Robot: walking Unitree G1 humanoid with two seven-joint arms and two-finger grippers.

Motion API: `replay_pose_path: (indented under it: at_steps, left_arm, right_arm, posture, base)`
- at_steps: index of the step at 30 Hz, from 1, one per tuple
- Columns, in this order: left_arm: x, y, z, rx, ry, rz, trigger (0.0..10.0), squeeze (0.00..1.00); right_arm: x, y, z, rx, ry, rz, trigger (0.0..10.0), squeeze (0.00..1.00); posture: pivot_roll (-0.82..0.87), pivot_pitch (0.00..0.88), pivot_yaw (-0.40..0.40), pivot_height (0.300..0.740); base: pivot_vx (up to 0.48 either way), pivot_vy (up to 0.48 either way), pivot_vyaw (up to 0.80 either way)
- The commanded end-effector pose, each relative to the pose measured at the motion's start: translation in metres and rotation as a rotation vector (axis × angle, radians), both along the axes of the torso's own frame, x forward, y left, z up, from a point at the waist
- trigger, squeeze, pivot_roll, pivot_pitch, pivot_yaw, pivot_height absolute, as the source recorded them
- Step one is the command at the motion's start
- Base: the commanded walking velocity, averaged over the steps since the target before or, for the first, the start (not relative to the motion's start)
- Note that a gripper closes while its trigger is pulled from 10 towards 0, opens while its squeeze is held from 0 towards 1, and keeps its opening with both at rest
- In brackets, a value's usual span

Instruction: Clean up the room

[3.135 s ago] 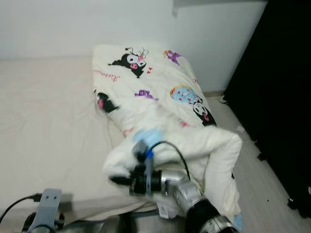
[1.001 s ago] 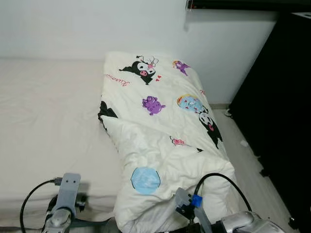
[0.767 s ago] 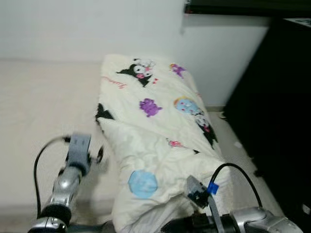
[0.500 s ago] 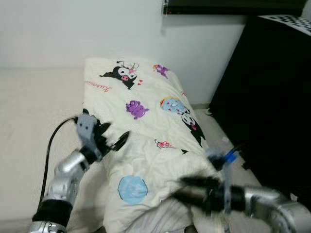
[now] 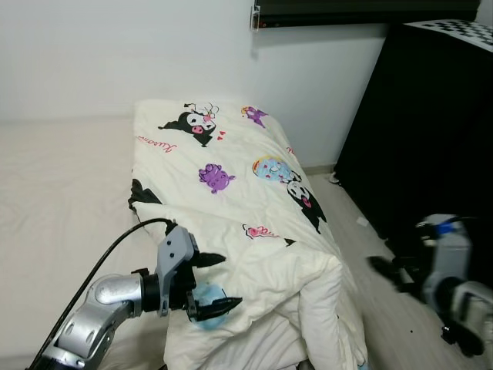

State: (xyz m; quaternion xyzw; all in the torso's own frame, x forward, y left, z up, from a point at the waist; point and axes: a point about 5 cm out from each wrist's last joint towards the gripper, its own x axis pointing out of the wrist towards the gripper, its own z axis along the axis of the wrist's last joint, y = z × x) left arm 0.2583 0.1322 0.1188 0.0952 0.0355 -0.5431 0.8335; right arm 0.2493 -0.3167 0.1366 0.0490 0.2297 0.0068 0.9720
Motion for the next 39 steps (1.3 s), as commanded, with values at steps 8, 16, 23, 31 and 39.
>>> replay_pose_path:
  at_steps: [8,16,23,31,39]
  left_arm:
    - [0.013,-0.01,-0.025,0.114,-0.013,0.284,10.0,0.0]
    - [-0.005,-0.012,-0.044,0.242,0.05,0.203,10.0,0.0]
    - [-0.001,0.002,-0.047,0.308,0.039,0.22,10.0,0.0]
    - [0.007,0.007,-0.059,0.414,-0.034,0.279,0.0,0.0]
    - [0.0,0.01,-0.068,0.504,-0.031,0.233,0.0,0.0]
  right_arm:
    - [0.01,-0.015,0.024,-0.039,-0.166,-0.123,10.0,0.0]
    - [0.013,-0.014,0.023,-0.052,-0.173,-0.152,10.0,0.0]
    - [0.016,-0.017,0.024,-0.049,-0.198,-0.185,10.0,0.0]
    - [0.017,-0.016,0.028,-0.053,-0.212,-0.187,10.0,0.0]
    - [0.017,-0.019,0.031,-0.059,-0.217,-0.196,10.0,0.0]
  posture:
    - [-0.04,0.105,-0.021,0.601]
    - [-0.04,0.11,-0.019,0.601]
    - [-0.04,0.111,-0.02,0.601]
    - [-0.04,0.111,-0.019,0.601]
    - [-0.05,0.114,-0.023,0.601]
  base:
    - [0.0,0.0,0.0]
    - [0.0,0.0,0.0]
    - [0.0,0.0,0.0]
    - [0.0,0.0,0.0]
    - [0.0,0.0,0.0]
